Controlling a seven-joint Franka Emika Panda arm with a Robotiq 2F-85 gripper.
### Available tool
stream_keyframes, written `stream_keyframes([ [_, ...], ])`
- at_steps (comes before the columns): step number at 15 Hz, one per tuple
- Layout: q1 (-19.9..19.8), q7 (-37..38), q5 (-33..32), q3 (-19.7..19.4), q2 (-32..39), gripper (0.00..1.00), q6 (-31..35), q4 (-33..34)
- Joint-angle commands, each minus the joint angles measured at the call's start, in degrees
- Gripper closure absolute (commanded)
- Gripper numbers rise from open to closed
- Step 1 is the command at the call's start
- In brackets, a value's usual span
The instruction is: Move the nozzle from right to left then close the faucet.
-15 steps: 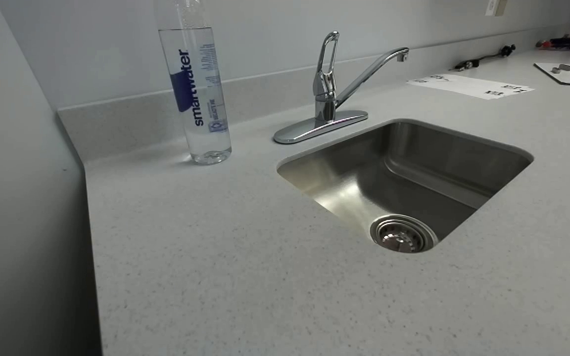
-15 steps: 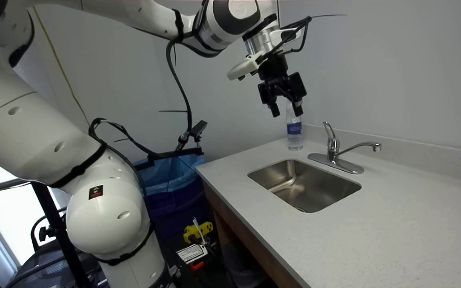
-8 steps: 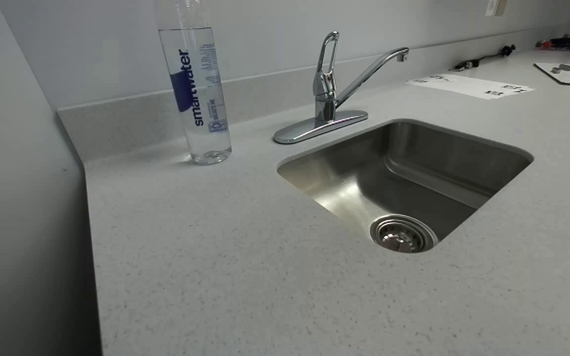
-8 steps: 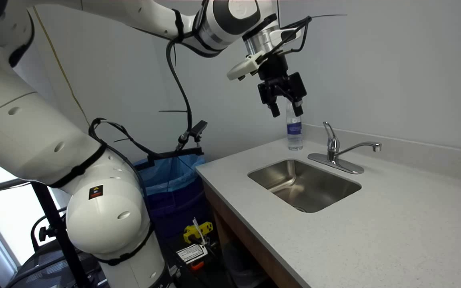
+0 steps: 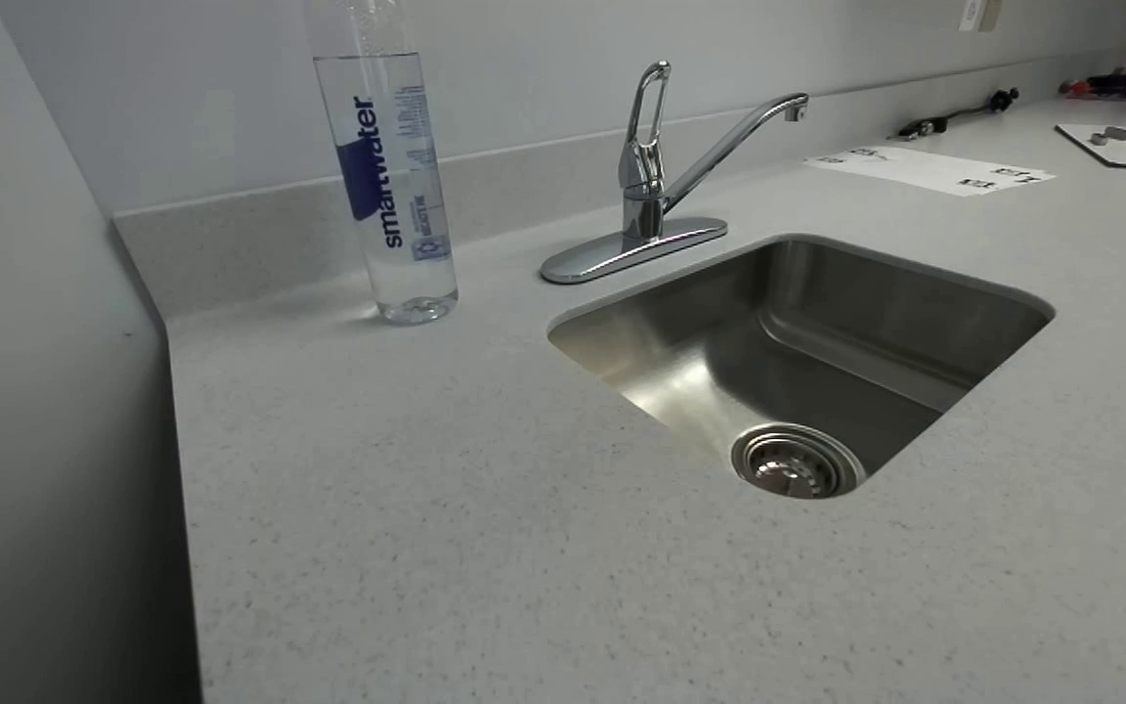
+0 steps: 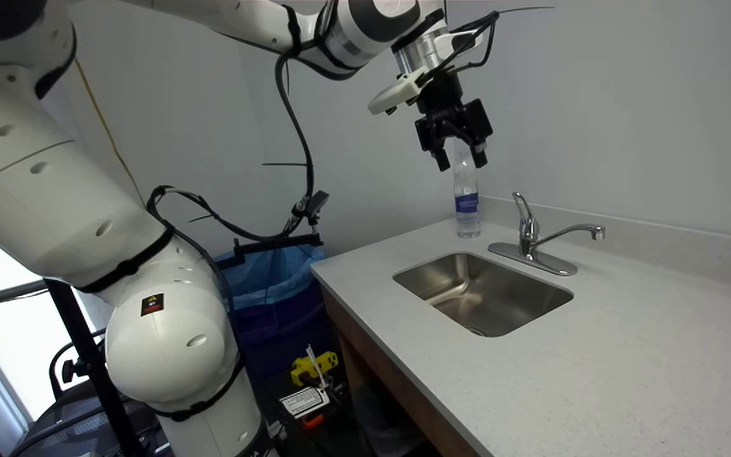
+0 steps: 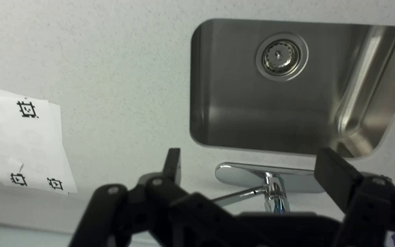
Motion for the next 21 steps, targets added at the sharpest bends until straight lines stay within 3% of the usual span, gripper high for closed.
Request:
stream_keyframes([
  [1, 0.4, 1.2, 0.0, 0.4, 11.0, 0.00, -4.0, 14.3],
  [6, 1.5, 2.2, 0.5, 0.1, 23.1, 0.00, -7.0, 29.0],
  [15, 4.4, 5.3, 0.8, -1.6, 44.7, 0.00, -6.6, 53.1],
  [16, 4.1, 4.0, 1.1, -1.7, 38.7, 0.00, -4.0, 44.4],
  [21, 4.6, 4.2, 1.3, -2.1, 43.7, 0.00, -4.4, 50.3],
])
